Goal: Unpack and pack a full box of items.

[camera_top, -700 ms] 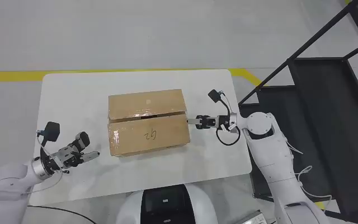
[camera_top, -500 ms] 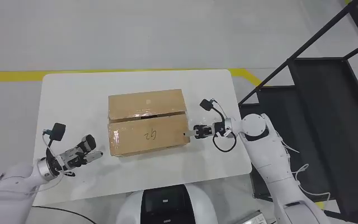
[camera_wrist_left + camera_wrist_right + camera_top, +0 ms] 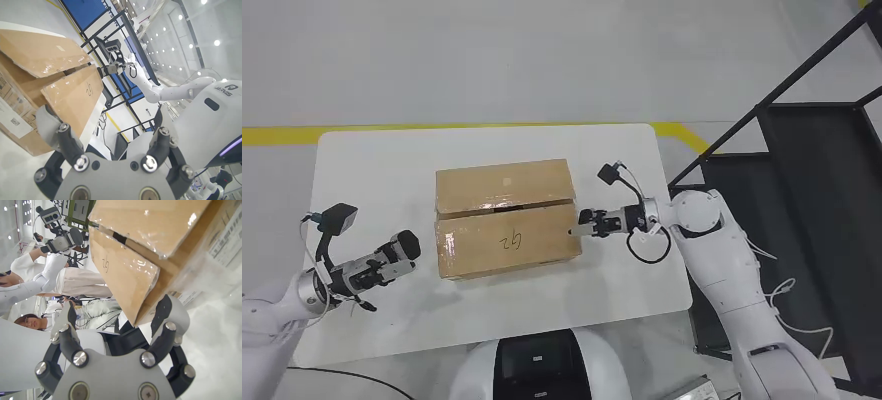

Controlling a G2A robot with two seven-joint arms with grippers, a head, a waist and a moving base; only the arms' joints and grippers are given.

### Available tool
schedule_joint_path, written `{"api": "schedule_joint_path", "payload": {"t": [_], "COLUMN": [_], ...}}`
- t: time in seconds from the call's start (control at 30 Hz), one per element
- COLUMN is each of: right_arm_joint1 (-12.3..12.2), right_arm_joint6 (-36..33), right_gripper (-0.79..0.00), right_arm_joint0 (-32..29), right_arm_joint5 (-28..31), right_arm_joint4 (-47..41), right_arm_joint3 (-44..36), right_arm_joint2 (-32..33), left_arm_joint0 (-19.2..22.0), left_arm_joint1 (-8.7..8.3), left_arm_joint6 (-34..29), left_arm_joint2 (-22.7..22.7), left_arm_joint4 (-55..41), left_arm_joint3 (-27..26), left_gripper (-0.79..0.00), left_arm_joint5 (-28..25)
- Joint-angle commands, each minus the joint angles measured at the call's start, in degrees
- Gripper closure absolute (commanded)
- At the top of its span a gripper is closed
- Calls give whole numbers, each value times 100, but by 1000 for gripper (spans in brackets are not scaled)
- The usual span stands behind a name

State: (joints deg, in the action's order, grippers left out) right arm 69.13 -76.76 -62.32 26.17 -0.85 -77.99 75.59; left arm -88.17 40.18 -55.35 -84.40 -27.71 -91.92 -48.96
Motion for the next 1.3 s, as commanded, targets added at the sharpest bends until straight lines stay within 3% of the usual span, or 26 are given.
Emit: {"api": "schedule_joint_path", "payload": {"t": [0.0,0.3,0.53,0.73,0.93,1.27], "right_arm_joint1": [2,-49,-425,-811,-972,-841], "right_arm_joint6": [27,-261,-709,-989,-684,-153], "right_gripper": [-785,-785,-785,-785,-785,-785], "right_arm_joint0": [95,325,-97,-546,-548,-38], "right_arm_joint5": [15,-125,-570,-851,-548,-97], "right_arm_joint4": [-32,-812,-1609,-1285,-783,-705], "right_arm_joint3": [81,191,-736,-1427,-1070,-33], "right_arm_joint2": [-82,-490,-522,-903,-1590,-2332], "left_arm_joint0": [0,0,0,0,-14,-90], "left_arm_joint1": [3,3,3,3,31,65], "left_arm_joint6": [-2,-2,-2,-2,148,85], "left_arm_joint2": [-2,-2,-2,-2,63,124], "left_arm_joint4": [7,7,7,7,197,294], "left_arm_joint3": [-1,-1,-1,-1,-177,-405], "left_gripper": [-785,-785,-785,-785,-785,-785], "left_arm_joint5": [2,2,2,2,157,123]}}
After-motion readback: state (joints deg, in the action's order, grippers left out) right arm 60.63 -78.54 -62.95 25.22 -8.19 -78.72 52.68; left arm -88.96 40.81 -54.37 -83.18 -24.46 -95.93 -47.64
